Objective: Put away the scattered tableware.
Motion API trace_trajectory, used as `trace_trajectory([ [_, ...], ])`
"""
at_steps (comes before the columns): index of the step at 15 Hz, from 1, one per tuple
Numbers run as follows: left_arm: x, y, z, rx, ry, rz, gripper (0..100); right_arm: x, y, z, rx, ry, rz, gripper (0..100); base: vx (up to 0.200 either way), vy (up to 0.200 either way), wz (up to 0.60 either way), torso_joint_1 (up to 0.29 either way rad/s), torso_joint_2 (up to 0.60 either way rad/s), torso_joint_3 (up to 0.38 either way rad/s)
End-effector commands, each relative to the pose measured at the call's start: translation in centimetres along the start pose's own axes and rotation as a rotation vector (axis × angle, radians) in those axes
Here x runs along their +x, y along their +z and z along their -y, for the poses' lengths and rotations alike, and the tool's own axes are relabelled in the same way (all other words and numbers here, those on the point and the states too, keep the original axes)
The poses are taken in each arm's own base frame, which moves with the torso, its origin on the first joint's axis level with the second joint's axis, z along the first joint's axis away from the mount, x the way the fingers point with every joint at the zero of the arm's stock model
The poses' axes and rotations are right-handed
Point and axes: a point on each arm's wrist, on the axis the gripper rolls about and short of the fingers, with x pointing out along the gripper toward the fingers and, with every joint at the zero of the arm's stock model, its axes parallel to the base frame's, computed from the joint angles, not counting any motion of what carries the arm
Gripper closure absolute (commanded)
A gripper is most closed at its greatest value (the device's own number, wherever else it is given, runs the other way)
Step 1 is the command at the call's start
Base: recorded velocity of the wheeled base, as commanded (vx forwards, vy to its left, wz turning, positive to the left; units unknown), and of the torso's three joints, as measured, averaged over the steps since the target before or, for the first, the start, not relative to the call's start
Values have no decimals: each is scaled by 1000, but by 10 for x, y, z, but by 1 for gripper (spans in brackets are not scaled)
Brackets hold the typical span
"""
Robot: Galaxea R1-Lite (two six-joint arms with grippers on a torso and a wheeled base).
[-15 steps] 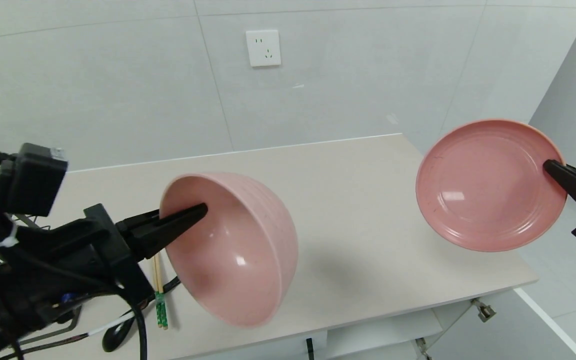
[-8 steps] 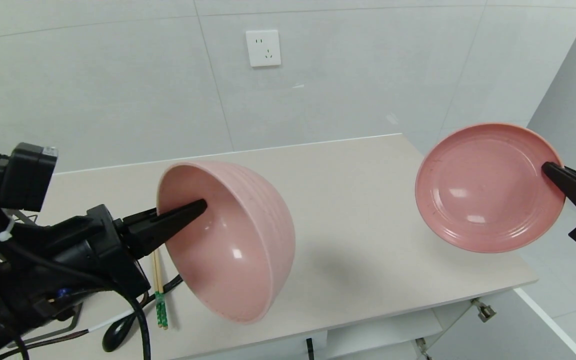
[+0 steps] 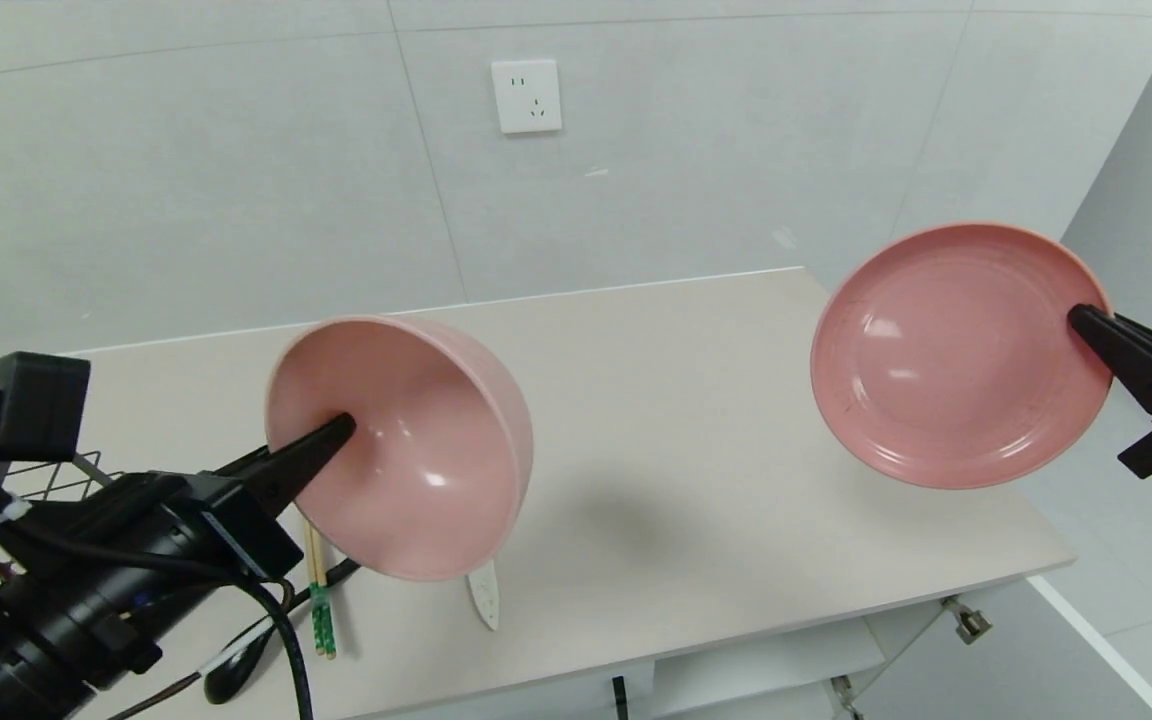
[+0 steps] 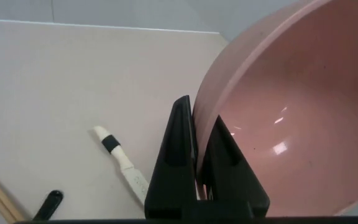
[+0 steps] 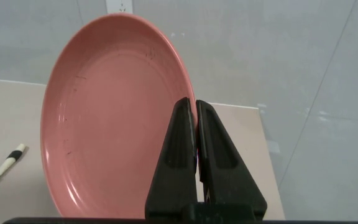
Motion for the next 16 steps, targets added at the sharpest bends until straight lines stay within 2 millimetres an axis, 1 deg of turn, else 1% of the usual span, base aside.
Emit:
trace_trajectory([
  [1, 9, -9, 6, 36, -29, -40, 100, 0, -6, -2, 5, 9, -11, 100, 0, 0, 0, 0, 0, 0],
  [2, 11, -14, 16, 76, -62, -50, 100, -1, -7, -4, 9, 18, -18, 100, 0, 0, 0, 0, 0, 0],
  [3, 7, -16, 23, 111, -82, -29, 100, 0, -9, -3, 13, 18, -22, 100, 0, 0, 0, 0, 0, 0],
  [4, 1, -20, 22, 181, -95, -16, 100, 1, -13, -3, 17, 18, -38, 100, 0, 0, 0, 0, 0, 0],
  [5, -1, -23, 21, 226, -92, -21, 100, 2, -15, -3, 18, 18, -47, 100, 0, 0, 0, 0, 0, 0],
  [7, -19, -43, 10, 415, -77, -102, 100, 2, -16, -3, 18, 19, -52, 100, 0, 0, 0, 0, 0, 0],
  [8, -20, -45, 3, 483, 9, -114, 100, 2, -15, -3, 15, 19, -47, 100, 0, 0, 0, 0, 0, 0],
  [9, -14, -45, -3, 493, 77, -125, 100, 3, -14, -3, 11, 21, -43, 100, 0, 0, 0, 0, 0, 0],
  [10, -3, -42, -2, 477, 86, -113, 100, 2, -15, -3, 10, 21, -47, 100, 0, 0, 0, 0, 0, 0],
  [12, 11, -37, -1, 426, 96, -66, 100, 3, -13, -3, 9, 22, -40, 100, 0, 0, 0, 0, 0, 0],
  [13, 22, -37, -1, 409, 98, -24, 100, 4, -12, -3, 5, 24, -34, 100, 0, 0, 0, 0, 0, 0],
  [14, 28, -38, -1, 411, 97, -5, 100, 4, -12, -4, 2, 25, -33, 100, 0, 0, 0, 0, 0, 0],
  [15, 46, -51, -4, 436, 98, 22, 100, 4, -13, -4, 3, 27, -35, 100, 0, 0, 0, 0, 0, 0],
  [16, 51, -59, -8, 466, 112, -13, 100, 4, -13, -4, 3, 27, -35, 100, 0, 0, 0, 0, 0, 0],
])
